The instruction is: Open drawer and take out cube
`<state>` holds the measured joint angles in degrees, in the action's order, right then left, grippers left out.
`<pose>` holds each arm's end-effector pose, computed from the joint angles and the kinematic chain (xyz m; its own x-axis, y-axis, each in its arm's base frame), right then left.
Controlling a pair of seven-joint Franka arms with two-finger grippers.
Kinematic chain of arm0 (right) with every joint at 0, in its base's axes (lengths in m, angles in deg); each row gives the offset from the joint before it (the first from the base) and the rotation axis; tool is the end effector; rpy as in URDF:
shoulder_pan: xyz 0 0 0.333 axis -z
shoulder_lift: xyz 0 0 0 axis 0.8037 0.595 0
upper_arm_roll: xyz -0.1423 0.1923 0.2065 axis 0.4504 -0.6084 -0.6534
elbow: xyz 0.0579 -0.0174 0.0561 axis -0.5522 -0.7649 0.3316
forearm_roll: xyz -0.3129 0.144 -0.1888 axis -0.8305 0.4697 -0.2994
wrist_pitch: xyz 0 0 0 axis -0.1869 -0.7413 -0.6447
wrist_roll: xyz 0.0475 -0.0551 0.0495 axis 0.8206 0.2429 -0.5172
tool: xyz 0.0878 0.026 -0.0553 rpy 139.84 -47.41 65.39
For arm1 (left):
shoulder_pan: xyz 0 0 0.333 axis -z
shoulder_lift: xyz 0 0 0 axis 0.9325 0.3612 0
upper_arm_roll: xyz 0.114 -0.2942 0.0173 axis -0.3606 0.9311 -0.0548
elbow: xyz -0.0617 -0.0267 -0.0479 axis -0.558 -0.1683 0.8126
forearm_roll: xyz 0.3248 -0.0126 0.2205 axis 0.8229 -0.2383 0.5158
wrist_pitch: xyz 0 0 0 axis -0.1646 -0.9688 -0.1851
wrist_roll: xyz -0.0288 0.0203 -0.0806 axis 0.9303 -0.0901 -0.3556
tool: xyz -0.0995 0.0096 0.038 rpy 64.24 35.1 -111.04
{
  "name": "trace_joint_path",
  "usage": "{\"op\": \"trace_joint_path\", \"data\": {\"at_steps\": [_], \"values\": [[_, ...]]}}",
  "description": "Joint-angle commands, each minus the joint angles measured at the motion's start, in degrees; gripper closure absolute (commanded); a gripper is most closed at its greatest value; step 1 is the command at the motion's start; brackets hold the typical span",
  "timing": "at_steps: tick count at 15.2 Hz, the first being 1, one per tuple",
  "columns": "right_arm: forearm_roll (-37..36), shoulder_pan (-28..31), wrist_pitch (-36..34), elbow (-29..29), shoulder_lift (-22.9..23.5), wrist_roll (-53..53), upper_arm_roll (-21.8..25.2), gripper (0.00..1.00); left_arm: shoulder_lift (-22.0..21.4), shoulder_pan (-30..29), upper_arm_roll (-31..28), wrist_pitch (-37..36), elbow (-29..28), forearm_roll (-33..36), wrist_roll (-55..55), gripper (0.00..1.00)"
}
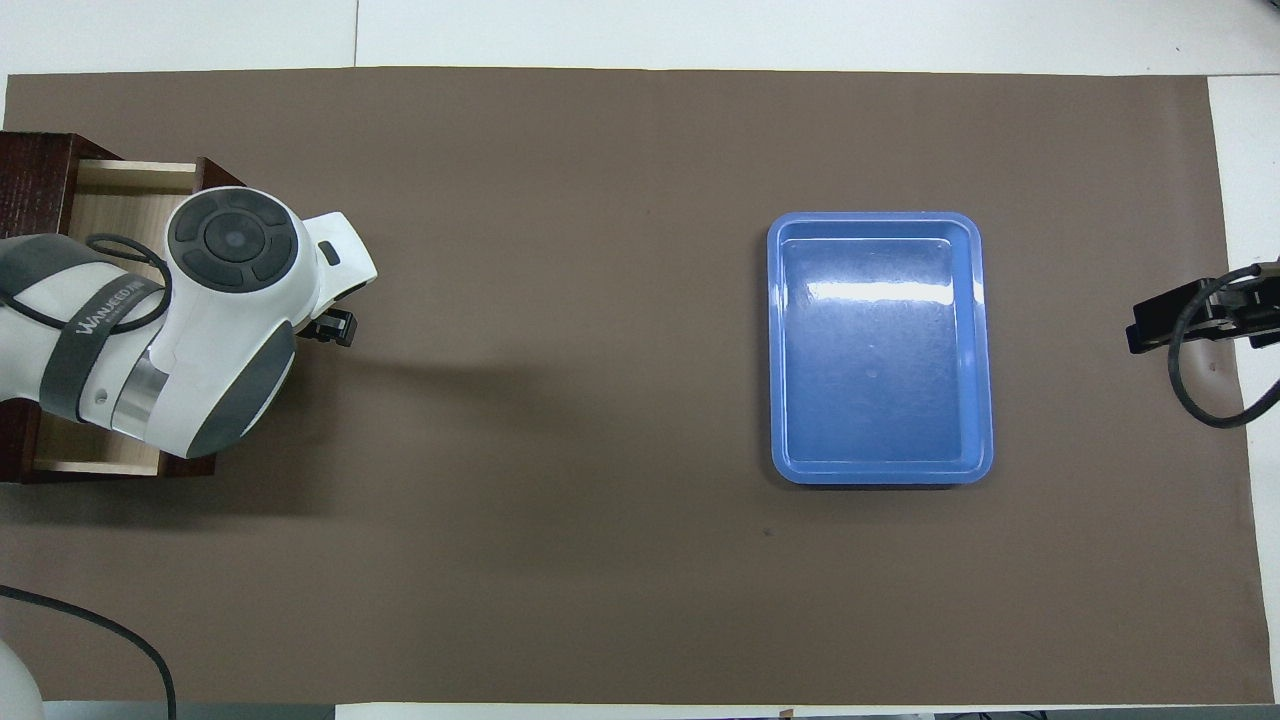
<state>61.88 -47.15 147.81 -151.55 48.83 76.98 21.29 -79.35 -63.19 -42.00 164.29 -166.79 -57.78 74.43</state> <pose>0.5375 -0.0173 0.6234 0.9931 0.0137 -0.1166 0.0152 -0.9998 0.0121 0.5627 -0.1489 0.4231 0.9526 -0.2984 -0.0586 -0.2974 -0.8735 -0.3854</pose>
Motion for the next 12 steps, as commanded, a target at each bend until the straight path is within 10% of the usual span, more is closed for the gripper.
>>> {"op": "trace_joint_path", "data": {"at_steps": [1, 12], "values": [[1.14, 0.78, 1.76, -2.46, -1.73, 0.70, -0.32, 0.00, -0.47, 1.39, -0.52, -4.01, 4.38, -4.41, -1.12, 0.00], [9.29, -0.10, 9.66, -15.80, -6.56, 23.34, -0.76, 0.00, -3.29, -10.46, -1.57, -7.36, 11.42, -19.98, 22.31, 0.00]]}}
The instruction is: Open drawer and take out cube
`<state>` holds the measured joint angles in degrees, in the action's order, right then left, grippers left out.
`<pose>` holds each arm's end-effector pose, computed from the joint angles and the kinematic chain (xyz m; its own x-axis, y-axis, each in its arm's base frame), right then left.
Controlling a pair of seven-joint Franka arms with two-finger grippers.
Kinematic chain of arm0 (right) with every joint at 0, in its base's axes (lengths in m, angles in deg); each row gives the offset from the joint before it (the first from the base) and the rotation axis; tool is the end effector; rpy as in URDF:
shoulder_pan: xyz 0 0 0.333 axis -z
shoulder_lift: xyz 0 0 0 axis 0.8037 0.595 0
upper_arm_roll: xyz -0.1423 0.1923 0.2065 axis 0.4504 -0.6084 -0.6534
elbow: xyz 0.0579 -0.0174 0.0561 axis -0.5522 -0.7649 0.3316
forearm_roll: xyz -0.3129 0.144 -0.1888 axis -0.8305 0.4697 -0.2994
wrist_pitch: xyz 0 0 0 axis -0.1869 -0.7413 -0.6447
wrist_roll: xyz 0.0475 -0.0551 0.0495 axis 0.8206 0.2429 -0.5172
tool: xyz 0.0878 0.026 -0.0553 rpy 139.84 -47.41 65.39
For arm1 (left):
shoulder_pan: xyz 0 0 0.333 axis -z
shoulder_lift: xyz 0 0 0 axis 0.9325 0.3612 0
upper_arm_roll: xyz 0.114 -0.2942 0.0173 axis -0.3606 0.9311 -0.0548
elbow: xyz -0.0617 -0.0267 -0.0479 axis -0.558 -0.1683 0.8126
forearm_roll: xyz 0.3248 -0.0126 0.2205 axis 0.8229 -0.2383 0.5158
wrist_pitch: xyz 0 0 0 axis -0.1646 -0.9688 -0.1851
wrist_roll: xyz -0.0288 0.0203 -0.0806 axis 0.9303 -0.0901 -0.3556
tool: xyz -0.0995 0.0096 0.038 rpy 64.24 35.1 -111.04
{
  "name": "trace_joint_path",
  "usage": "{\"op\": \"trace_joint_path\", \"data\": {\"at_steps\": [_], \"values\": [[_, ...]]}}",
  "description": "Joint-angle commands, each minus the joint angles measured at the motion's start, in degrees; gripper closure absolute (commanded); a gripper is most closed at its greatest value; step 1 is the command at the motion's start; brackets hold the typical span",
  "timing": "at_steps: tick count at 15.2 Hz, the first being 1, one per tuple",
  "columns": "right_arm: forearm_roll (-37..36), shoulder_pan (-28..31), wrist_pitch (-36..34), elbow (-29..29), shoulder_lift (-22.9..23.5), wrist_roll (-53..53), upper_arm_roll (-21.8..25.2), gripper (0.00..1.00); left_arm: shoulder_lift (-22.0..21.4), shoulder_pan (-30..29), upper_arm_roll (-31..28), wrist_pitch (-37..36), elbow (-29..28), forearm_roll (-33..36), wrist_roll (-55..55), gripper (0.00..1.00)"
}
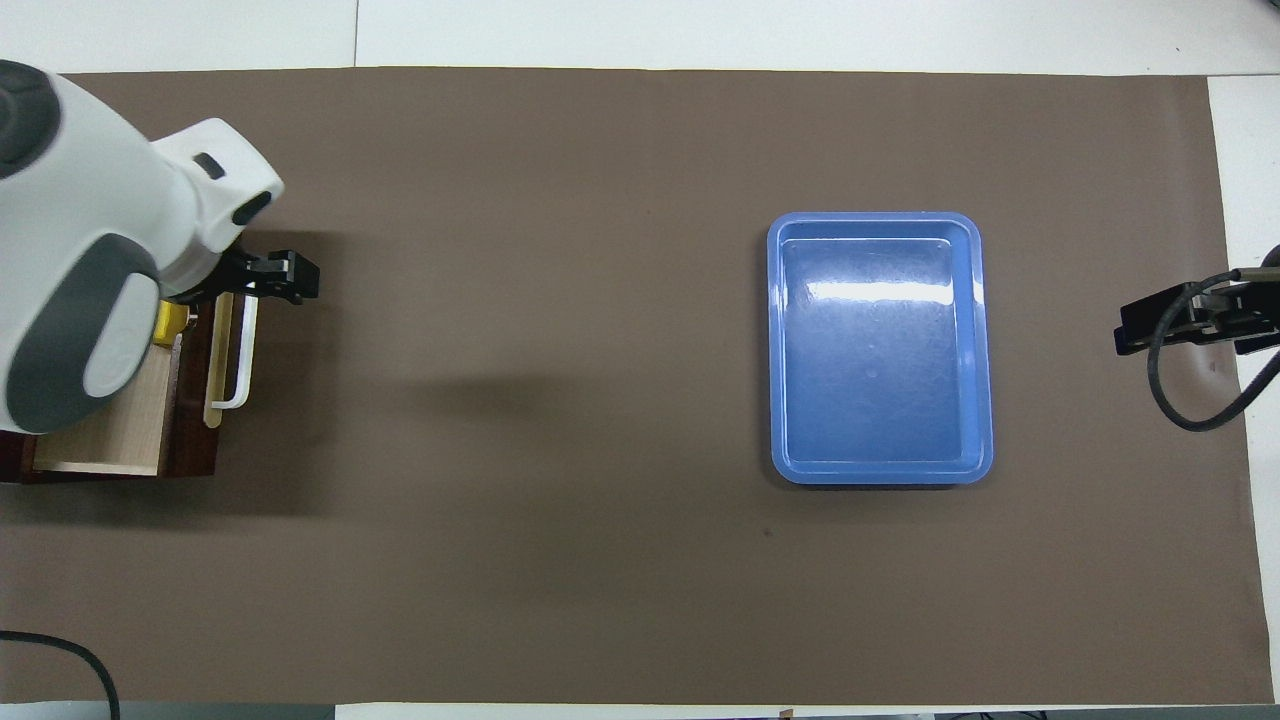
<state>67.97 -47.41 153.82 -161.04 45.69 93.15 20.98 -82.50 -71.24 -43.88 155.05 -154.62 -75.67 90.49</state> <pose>0.5274 0.0011 0.5843 0.9582 -0.2507 -0.1382 -0.2598 -0.9642 -0.0526 0.5834 -0.0681 0.5364 0.9550 0.2908 0.0584 0.2958 -0.9485 -0.1138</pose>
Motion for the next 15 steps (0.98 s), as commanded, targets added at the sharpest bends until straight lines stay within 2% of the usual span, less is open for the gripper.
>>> {"op": "trace_joint_path", "data": {"at_steps": [1, 3, 5, 8, 15], "values": [[4.62, 0.16, 4.88, -8.42, -4.13, 10.17, -0.53, 0.00, -0.23, -3.29, 0.22, 2.23, -1.27, -2.10, 9.58, 0.00], [6.99, -1.76, 6.73, -10.98, -4.57, 16.84, -0.54, 0.00, -1.19, -5.92, 0.31, 4.07, -3.54, -2.18, 19.93, 0.00], [11.20, -3.17, 8.05, -11.60, -3.35, 26.33, -0.62, 0.00, -2.24, -8.30, 0.31, 6.88, -7.23, -2.27, 31.10, 0.00], [14.29, -7.12, 10.78, -12.40, -0.98, 38.38, -0.62, 0.00, -2.25, -10.06, 0.31, 8.21, -9.88, -2.27, 43.08, 0.00], [25.27, -12.66, 16.40, -13.80, 3.60, 56.24, -0.62, 0.00, -2.60, -11.56, 0.31, 9.53, -13.14, -3.93, 47.06, 0.00]]}}
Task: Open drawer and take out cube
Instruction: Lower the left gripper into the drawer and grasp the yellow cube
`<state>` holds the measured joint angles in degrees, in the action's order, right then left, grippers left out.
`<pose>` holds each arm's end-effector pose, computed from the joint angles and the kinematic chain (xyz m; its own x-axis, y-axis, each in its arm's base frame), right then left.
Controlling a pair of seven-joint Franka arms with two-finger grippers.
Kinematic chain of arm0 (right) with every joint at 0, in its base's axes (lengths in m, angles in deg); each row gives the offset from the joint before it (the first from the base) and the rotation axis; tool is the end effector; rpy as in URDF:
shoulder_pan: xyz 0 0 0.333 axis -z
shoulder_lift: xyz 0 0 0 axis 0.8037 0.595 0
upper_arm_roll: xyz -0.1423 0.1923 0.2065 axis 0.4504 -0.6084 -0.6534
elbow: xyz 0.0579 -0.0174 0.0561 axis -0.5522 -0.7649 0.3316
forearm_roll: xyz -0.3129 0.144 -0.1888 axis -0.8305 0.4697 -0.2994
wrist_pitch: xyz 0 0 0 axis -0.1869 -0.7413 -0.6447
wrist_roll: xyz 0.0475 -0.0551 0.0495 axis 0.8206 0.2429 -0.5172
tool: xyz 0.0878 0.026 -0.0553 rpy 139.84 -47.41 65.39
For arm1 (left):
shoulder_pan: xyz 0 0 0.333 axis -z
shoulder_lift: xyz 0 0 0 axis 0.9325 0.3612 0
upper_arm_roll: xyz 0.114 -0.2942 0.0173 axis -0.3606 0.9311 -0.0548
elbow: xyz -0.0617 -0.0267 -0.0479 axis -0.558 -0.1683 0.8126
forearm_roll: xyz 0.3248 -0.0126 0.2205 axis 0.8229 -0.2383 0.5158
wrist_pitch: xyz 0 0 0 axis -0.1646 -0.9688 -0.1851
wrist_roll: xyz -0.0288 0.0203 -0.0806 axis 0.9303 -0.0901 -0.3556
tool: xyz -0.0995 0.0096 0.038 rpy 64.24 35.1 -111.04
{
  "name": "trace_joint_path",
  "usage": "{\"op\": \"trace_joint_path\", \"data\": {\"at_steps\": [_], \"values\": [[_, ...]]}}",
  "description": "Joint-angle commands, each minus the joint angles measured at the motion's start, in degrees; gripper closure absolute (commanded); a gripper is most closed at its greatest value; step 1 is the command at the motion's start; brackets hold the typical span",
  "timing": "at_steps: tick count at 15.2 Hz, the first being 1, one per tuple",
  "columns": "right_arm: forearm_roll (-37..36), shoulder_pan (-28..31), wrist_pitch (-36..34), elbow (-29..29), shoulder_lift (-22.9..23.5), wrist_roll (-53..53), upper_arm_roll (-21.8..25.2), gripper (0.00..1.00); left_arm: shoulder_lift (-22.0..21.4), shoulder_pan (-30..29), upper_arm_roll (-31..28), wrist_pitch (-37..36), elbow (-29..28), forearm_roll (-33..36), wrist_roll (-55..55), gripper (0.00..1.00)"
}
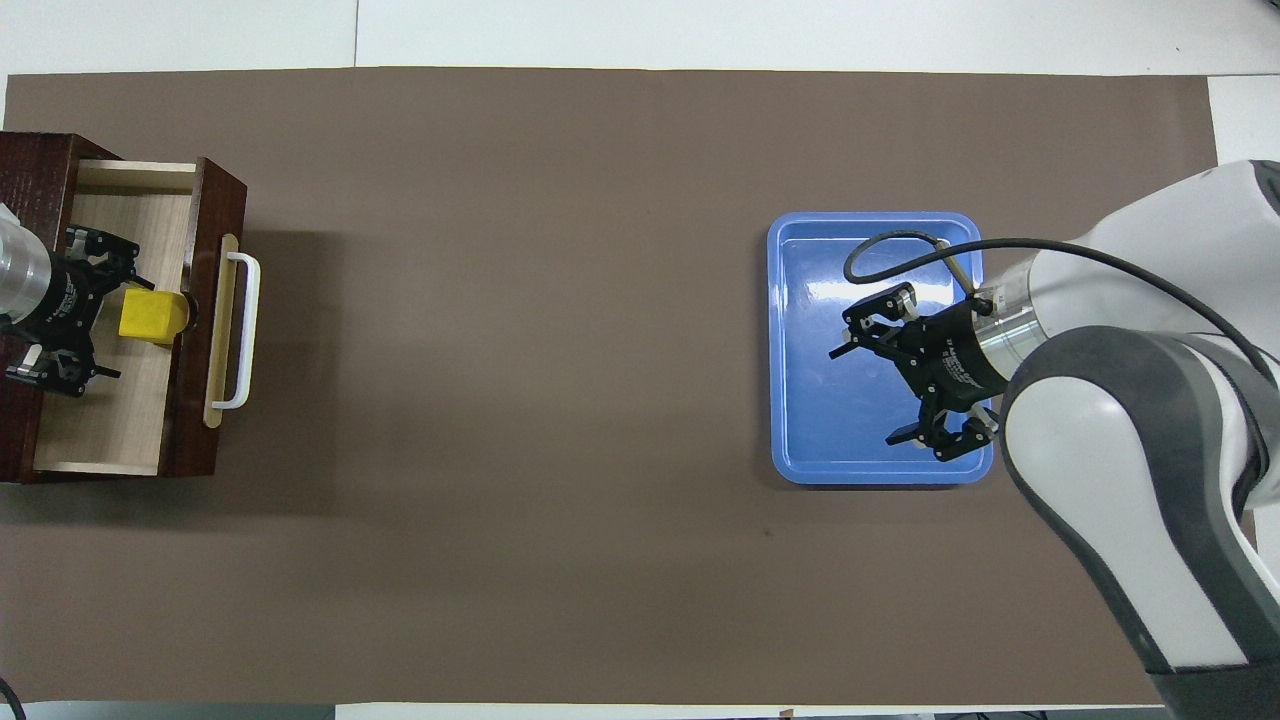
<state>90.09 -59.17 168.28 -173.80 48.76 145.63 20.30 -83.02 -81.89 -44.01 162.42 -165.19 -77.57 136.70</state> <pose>0.5247 0.1453 0.4790 0.4106 -0.7883 -0.4582 -0.8913 -0.4531 -0.0191 0.5722 0.0359 0.4643 0.2848 0.9557 0.0744 0.9574 -0.2798 -0.0709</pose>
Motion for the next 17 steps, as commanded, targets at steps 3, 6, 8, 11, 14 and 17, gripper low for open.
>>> {"op": "trace_joint_path", "data": {"at_steps": [3, 6, 8, 11, 14, 17], "values": [[8.25, -1.87, 5.01, -1.74, 1.32, 8.16, 0.06, 0.00, -1.90, -1.97, 0.44, 3.12, -3.27, -3.45, 0.85, 0.00], [9.06, -3.10, 7.38, -2.45, 1.93, 9.92, 0.06, 0.00, -1.55, -1.97, 0.44, 4.08, -2.66, -4.94, 1.03, 0.00], [9.41, -3.81, 7.65, -2.36, 2.03, 10.45, 0.06, 0.00, -1.55, -2.14, 0.35, 4.96, -2.83, -4.94, 1.03, 0.00], [9.32, -3.89, 7.83, -2.36, 2.11, 10.45, 0.06, 0.00, -1.11, -2.23, 0.35, 5.84, -2.92, -4.94, 1.03, 0.00], [9.32, -4.60, 8.44, -2.36, 2.11, 10.45, 0.15, 0.00, -0.32, -2.41, 0.35, 6.81, -3.10, -4.94, 0.85, 0.00], [9.32, -4.60, 8.44, -2.36, 2.11, 10.45, 0.14, 0.00, -0.14, -2.85, 0.35, 6.81, -3.19, -4.94, 0.94, 0.00]]}}
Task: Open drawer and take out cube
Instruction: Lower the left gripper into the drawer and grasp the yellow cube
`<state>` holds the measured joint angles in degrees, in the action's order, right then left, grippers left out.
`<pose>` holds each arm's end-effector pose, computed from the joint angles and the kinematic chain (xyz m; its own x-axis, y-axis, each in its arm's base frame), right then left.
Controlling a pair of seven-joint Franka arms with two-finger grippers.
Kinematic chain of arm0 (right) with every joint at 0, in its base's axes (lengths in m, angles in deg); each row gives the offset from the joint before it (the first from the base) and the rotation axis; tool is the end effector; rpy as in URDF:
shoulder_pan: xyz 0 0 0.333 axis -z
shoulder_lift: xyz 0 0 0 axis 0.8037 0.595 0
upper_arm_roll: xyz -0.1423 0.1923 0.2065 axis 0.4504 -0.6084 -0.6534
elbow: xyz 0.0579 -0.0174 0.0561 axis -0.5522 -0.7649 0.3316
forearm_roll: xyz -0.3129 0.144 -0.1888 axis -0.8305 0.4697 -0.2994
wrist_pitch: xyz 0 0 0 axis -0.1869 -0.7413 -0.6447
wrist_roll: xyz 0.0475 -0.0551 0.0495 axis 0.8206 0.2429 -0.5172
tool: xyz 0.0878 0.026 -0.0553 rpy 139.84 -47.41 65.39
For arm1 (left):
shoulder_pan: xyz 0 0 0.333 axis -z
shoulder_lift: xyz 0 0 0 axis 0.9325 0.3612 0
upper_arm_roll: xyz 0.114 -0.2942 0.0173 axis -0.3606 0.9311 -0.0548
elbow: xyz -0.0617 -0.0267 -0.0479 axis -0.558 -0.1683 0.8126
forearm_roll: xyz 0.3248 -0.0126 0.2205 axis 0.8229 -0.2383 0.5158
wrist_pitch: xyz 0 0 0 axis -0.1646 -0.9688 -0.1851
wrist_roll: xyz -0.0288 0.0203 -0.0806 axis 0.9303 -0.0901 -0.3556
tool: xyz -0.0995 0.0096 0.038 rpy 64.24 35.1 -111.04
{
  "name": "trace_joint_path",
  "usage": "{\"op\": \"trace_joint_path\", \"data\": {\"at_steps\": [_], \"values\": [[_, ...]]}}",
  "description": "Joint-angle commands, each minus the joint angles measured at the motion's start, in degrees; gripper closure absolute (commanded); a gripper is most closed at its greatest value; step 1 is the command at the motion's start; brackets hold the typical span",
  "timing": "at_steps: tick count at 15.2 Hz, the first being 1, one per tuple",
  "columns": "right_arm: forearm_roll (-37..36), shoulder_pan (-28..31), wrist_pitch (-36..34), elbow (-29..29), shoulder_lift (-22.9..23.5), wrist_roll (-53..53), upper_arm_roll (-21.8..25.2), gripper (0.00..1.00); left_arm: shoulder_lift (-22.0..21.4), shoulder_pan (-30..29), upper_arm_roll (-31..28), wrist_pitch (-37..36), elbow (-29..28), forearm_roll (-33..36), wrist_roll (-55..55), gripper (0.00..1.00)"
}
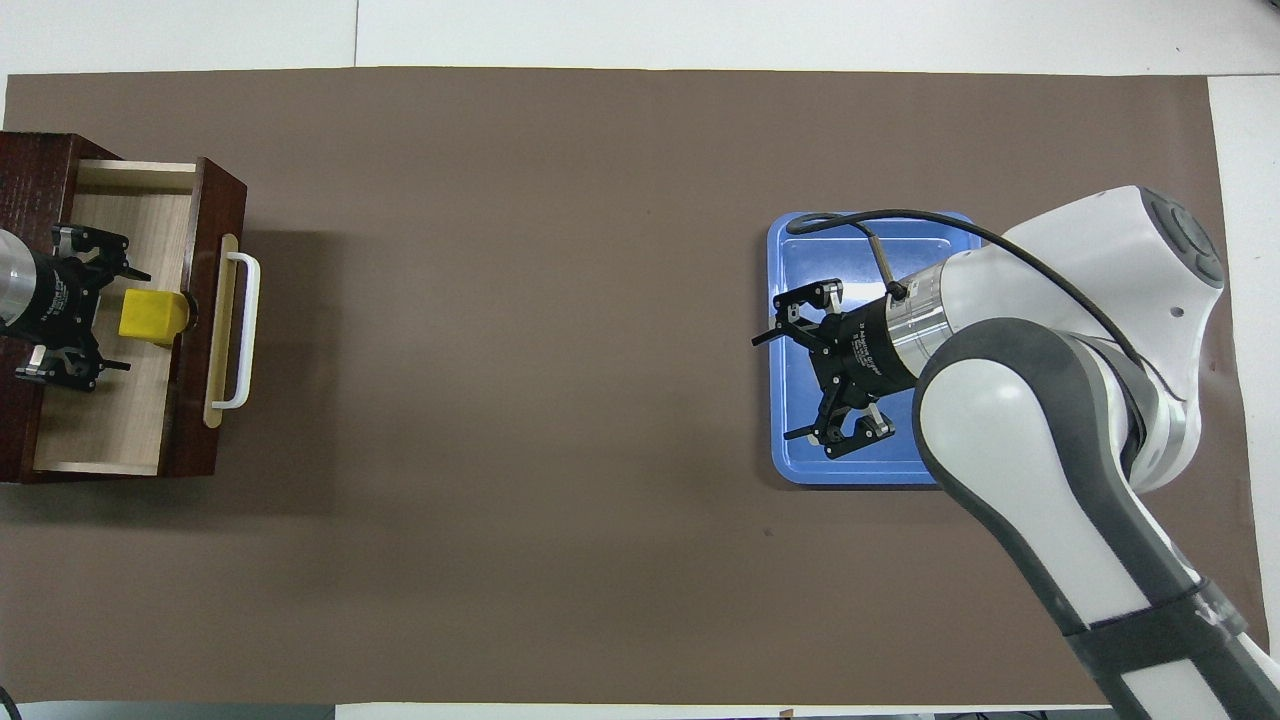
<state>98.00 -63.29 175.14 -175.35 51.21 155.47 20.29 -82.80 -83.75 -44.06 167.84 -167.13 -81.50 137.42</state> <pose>0.5280 0.1886 0.4554 0.2233 -0.8076 -0.5457 -0.9602 -0.2788 0.0196 0.5755 0.0499 0.4540 0.2170 0.9757 0.0292 0.9761 -0.2172 0.0040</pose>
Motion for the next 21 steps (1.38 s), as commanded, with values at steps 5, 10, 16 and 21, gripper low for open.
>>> {"op": "trace_joint_path", "data": {"at_steps": [5, 10, 16, 21], "values": [[1.41, -0.48, 1.59, -0.81, -0.34, 0.62, 0.15, 0.00, -0.37, -0.98, 0.40, 3.94, -3.09, -1.01, 0.31, 0.00], [1.41, -0.57, 1.50, -0.81, -0.34, 0.62, 0.15, 0.00, -0.54, -0.90, 0.40, 4.21, -3.80, -1.01, 1.54, 0.05], [1.41, -1.10, 1.59, -0.46, -0.34, 0.70, 0.15, 0.00, -0.45, -0.37, 0.49, 4.12, -3.53, -1.01, 1.89, 1.00], [1.41, -1.36, 3.17, -0.01, 0.10, 1.32, 0.06, 0.00, 0.60, -0.02, 0.58, 2.20, 0.49, -1.01, 4.18, 1.00]]}}
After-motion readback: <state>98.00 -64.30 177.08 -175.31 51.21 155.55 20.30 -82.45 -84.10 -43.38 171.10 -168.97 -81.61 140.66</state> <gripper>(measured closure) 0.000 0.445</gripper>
